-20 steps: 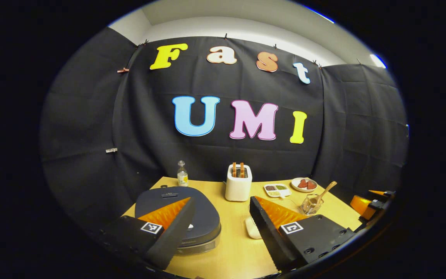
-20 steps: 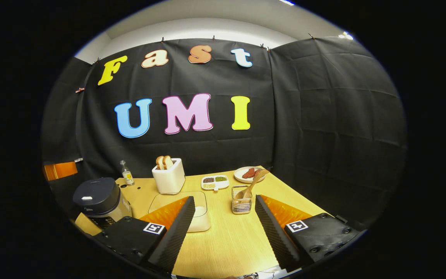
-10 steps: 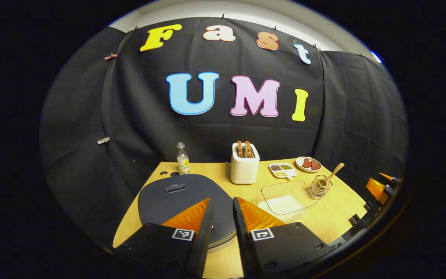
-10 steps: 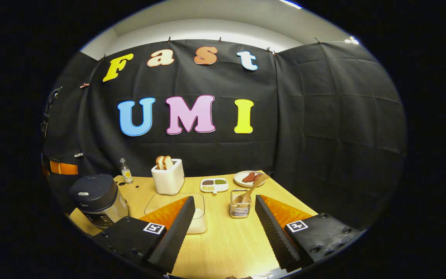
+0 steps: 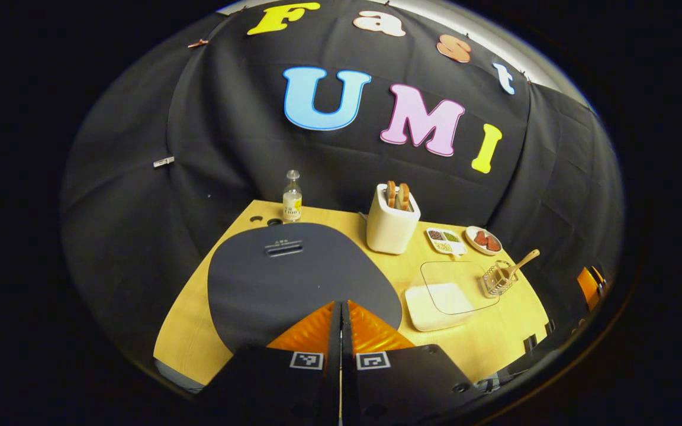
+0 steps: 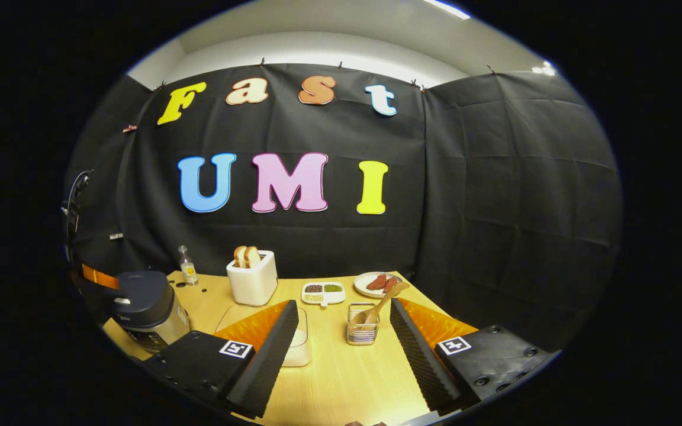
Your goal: Close the left gripper, press the button to open the rice cooker; take a wooden spoon from the chopstick holder with the right hand, scoop a spoonful of rice and pour it into the rice cooker, then put the wooden spoon back into the chopstick holder.
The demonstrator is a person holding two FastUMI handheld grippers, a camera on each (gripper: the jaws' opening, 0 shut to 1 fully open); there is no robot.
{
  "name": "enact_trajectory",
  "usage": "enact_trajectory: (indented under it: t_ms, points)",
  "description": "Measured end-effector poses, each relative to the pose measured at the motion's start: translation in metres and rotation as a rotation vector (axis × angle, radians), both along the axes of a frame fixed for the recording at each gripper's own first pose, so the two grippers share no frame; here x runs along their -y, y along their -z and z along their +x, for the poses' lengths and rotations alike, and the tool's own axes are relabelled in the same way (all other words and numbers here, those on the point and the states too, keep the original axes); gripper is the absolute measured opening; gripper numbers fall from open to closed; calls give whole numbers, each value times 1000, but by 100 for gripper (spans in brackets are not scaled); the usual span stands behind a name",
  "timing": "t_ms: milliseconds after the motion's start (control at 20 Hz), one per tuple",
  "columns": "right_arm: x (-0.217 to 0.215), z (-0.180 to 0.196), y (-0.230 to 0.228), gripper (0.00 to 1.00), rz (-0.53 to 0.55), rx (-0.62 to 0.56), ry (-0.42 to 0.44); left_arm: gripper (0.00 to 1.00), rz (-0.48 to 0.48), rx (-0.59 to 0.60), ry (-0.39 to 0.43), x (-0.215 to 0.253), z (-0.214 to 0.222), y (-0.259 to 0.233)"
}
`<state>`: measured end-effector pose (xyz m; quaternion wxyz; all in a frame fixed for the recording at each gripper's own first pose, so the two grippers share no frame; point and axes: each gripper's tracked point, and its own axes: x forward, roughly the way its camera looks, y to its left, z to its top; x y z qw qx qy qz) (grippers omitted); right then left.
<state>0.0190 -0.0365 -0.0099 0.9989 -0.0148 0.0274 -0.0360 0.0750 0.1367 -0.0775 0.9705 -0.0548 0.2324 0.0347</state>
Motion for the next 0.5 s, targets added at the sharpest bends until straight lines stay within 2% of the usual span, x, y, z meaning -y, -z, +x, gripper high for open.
enact_trajectory:
  t_ms: [200, 250, 500]
  points:
    - [-2, 17, 0, 97, 22, -14, -29, 6, -18, -55, -27, -1, 5, 20]
    - [-3, 23, -2, 100, 23, -13, -41, 6, -21, -59, -36, -1, 5, 20]
    - [-6, 53, -2, 97, 40, -17, -101, 7, 12, -113, -76, -3, 5, 26]
